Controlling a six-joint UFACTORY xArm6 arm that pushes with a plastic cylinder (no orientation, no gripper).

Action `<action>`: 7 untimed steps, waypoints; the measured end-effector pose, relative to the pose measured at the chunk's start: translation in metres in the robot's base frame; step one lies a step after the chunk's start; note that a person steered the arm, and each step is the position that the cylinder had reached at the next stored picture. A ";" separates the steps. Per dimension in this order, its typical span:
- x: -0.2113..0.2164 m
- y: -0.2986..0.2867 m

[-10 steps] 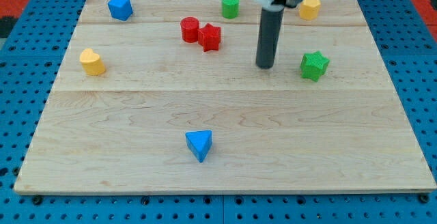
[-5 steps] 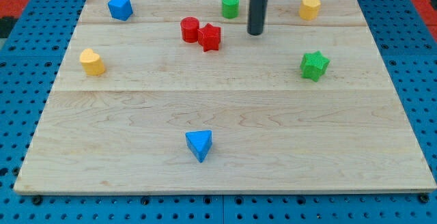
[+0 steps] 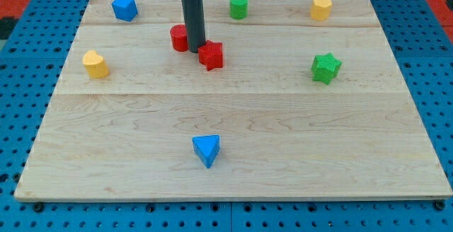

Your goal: Move the red star towards the bottom left

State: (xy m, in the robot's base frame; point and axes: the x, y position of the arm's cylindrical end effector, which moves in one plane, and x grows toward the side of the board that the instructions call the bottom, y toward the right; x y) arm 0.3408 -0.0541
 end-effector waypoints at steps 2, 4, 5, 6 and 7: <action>-0.010 0.015; -0.010 0.033; -0.014 0.047; -0.021 0.065; 0.022 0.059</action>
